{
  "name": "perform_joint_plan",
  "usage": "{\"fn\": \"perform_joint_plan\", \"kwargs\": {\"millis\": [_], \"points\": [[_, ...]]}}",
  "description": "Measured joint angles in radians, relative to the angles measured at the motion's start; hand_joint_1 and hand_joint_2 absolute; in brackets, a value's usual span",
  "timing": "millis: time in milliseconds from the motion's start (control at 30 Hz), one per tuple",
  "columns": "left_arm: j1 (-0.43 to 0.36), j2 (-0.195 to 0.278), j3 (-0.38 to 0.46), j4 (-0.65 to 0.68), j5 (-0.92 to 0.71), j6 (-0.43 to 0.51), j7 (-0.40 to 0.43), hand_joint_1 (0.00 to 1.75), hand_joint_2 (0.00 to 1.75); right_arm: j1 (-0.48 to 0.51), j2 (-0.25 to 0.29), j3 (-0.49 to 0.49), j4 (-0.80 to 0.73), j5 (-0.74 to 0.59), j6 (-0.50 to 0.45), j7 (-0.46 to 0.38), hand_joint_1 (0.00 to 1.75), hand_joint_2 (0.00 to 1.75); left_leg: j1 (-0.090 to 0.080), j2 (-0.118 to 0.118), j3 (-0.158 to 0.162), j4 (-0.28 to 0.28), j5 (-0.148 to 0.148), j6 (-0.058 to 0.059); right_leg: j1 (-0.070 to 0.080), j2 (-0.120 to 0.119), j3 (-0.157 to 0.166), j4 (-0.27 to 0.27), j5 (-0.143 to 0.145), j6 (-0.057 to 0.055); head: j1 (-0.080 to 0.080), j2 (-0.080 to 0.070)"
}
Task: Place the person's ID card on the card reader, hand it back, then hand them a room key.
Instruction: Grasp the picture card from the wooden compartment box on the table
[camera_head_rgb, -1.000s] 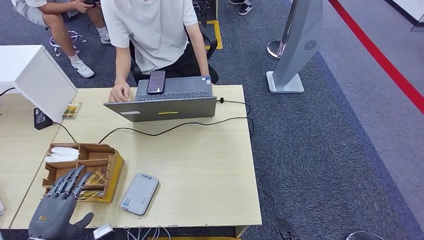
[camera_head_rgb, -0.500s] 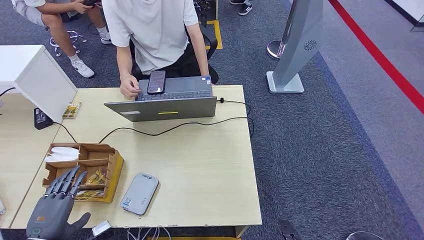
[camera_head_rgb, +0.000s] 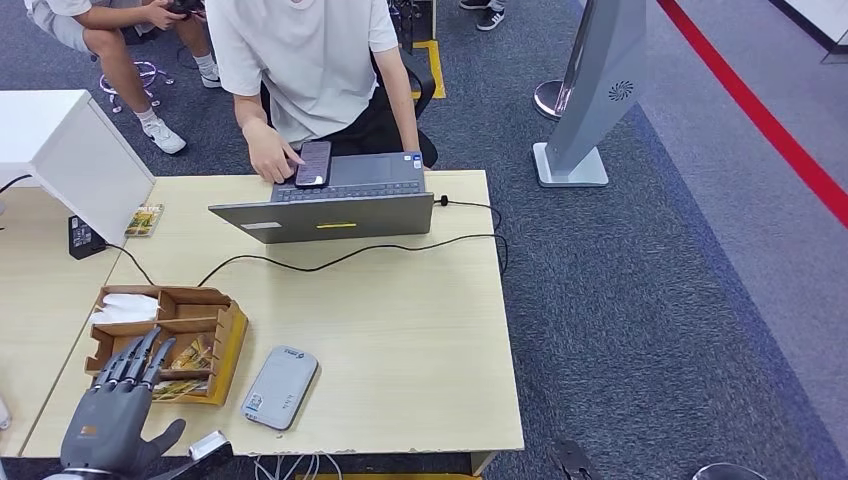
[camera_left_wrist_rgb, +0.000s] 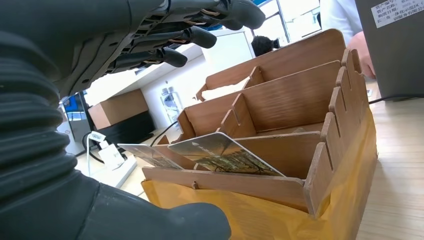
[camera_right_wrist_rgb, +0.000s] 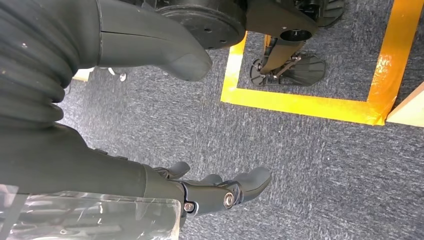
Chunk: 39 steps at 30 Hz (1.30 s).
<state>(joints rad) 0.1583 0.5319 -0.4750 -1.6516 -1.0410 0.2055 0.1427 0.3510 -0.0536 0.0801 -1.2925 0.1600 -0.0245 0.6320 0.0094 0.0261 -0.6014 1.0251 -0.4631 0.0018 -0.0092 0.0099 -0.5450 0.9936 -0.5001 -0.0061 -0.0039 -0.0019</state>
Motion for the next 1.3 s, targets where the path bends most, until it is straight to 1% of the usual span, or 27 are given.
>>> {"fn": "perform_joint_plan", "kwargs": {"millis": [533, 733, 1033, 1300], "points": [[-0.005, -0.013, 0.002, 0.015, 0.000, 0.000, 0.000, 0.00, 1.75, 0.000, -0.006, 0.009, -0.001, 0.000, 0.000, 0.000, 0.00, 1.75, 0.000, 0.000, 0.000, 0.000, 0.000, 0.000, 0.000, 0.000, 0.000, 0.000, 0.000, 0.000, 0.000, 0.000], [-0.006, -0.016, 0.004, 0.018, 0.005, -0.003, -0.001, 0.00, 1.75, 0.001, -0.008, 0.018, -0.002, -0.017, -0.015, 0.002, 0.00, 1.75, 0.000, 0.000, 0.000, 0.000, 0.000, 0.000, 0.000, 0.000, 0.000, 0.000, 0.000, 0.000, 0.000, 0.000], [-0.027, -0.040, 0.044, 0.055, 0.018, -0.013, 0.002, 0.00, 1.75, 0.000, -0.028, 0.059, -0.007, -0.052, -0.049, 0.007, 0.00, 1.75, 0.000, 0.000, 0.000, 0.000, 0.000, 0.000, 0.000, 0.000, 0.000, 0.000, 0.000, 0.000, 0.000, 0.000], [-0.028, -0.064, 0.077, 0.079, 0.005, -0.009, 0.033, 0.00, 1.75, 0.007, -0.043, 0.082, -0.021, -0.071, -0.069, 0.012, 0.00, 1.75, 0.000, 0.000, 0.000, 0.000, 0.000, 0.000, 0.000, 0.000, 0.000, 0.000, 0.000, 0.000, 0.001, 0.000]]}}
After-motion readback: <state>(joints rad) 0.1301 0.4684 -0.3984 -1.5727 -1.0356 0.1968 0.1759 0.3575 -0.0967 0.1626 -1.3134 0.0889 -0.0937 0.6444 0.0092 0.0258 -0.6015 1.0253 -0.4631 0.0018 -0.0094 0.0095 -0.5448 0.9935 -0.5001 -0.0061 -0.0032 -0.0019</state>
